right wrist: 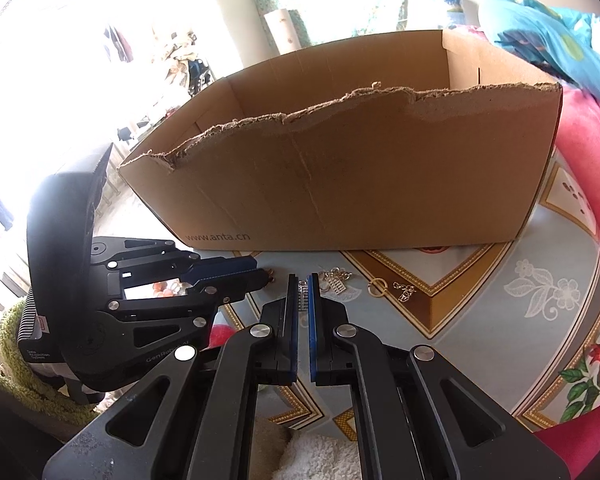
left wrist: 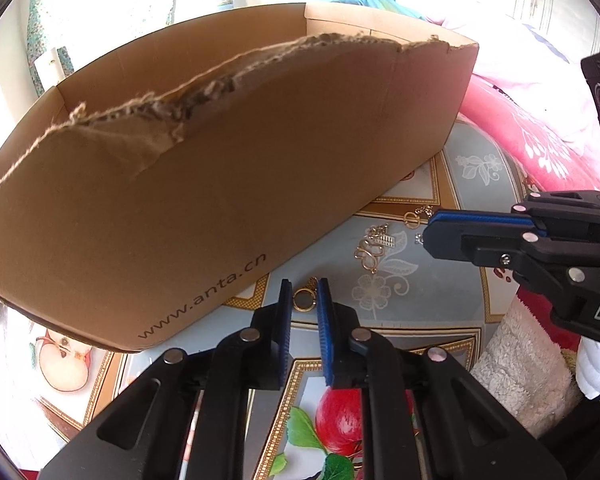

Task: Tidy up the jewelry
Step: 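Lift the ring and clasp with both tools toward the box opening, then lower both tools into the box and open them to drop the items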

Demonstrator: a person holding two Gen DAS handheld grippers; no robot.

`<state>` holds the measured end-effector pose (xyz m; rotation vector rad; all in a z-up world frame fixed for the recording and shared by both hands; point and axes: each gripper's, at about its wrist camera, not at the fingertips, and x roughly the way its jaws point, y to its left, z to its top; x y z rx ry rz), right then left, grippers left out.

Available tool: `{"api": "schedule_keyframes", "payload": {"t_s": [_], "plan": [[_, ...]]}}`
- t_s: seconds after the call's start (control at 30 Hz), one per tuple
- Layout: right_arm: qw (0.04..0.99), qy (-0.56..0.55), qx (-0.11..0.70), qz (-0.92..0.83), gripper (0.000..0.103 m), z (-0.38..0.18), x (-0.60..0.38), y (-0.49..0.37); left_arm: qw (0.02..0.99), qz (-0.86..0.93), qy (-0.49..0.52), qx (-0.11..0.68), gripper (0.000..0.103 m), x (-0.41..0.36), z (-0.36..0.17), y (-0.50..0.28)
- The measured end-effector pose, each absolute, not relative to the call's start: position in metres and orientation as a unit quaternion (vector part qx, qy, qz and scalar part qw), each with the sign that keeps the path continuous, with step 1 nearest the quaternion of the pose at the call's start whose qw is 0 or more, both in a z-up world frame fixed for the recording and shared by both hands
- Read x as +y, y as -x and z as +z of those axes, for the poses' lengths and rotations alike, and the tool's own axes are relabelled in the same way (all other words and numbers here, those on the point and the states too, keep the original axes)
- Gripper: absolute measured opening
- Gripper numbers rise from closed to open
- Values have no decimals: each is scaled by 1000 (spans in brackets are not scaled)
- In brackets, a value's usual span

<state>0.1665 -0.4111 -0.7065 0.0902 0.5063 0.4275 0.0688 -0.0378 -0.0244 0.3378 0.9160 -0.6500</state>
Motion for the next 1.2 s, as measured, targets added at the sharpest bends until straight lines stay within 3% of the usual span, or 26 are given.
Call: {"api": "schedule_keyframes", "payload": {"t_s": [0.57,0.83,1.2], "plan": [[950,-53,231,201,2,-702,-416,-156,833,-310,-149,433,12,-30,-17,-63],[957,-59,197,202,2,-691,-424,-141,852,-315,-134,397,12,-23,17,-43],[967,-48,103,229,2,-633,-426,-120,879,-337,-94,325,12,-13,96,-36]]}}
